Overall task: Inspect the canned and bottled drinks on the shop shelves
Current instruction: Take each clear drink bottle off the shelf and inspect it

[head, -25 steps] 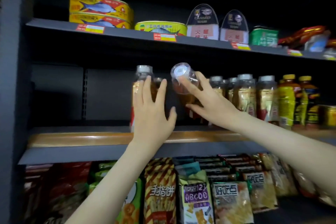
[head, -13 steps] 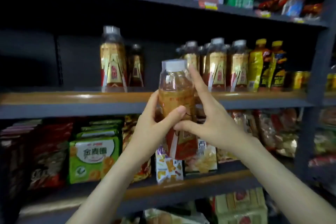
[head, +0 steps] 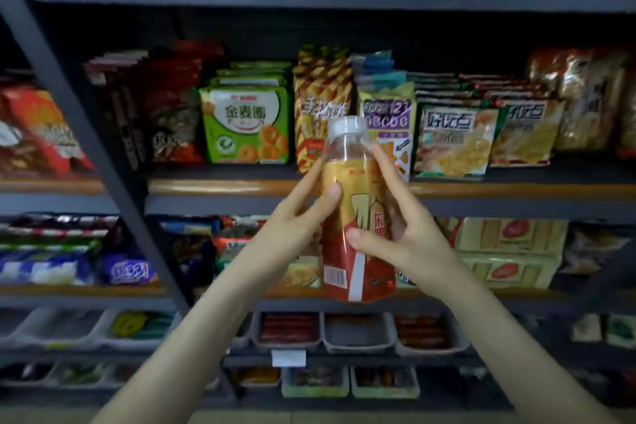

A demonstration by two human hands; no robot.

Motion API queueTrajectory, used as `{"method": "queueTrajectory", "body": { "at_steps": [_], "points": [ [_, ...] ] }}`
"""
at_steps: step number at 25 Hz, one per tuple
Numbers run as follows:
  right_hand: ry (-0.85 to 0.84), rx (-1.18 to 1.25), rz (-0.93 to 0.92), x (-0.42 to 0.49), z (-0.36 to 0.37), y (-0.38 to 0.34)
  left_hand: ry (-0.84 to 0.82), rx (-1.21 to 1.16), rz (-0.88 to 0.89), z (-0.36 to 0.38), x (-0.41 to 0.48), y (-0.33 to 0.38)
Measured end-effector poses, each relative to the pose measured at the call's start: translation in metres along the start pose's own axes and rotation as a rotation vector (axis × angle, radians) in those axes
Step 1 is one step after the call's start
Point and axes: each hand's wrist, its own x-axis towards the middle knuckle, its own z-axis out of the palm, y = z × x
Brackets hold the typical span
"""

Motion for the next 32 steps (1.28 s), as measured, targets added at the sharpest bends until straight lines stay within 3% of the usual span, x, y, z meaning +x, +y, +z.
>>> {"method": "queueTrajectory", "body": {
  "at_steps": [3, 6, 9, 14, 18, 20, 23, 27, 29, 32],
  "points": [
    [-0.003, 0.281, 0.130, -0.008, 0.026, 0.037, -0.071, -0.220, -0.275, -0.020, -0.015, -0.043],
    [-0.096, 0.355, 0.263, -0.010, 0.043, 0.058, -0.022, -0.462, -0.438, -0.017, -0.032, -0.068],
    [-0.224, 0.270, 0.418, -0.008, 0.042, 0.065, 0.081, -0.324, -0.440, -0.014, -0.036, -0.075],
    [-0.097, 0.179, 0.535, -0.020, 0.040, 0.078, 0.091, 0.077, -0.274, -0.006, -0.031, -0.078],
    [-0.085, 0.494, 0.564, -0.031, 0.020, 0.091, -0.024, -0.166, -0.375, -0.008, -0.032, -0.083],
    [-0.088, 0.533, 0.574, -0.039, 0.023, 0.100, -0.055, -0.209, -0.452, -0.003, -0.031, -0.092],
    [-0.124, 0.409, 0.640, -0.046, 0.026, 0.111, 0.035, -0.186, -0.525, 0.006, -0.026, -0.109],
    [-0.288, 0.221, 0.542, -0.062, 0.013, 0.111, 0.162, -0.265, -0.799, 0.019, -0.027, -0.127],
    [-0.465, -0.073, 0.432, -0.068, 0.015, 0.113, 0.184, -0.326, -0.888, 0.022, -0.027, -0.133],
    [-0.465, -0.308, 0.369, -0.069, 0.021, 0.122, 0.229, -0.335, -0.923, 0.021, -0.024, -0.136]
  ]
}}
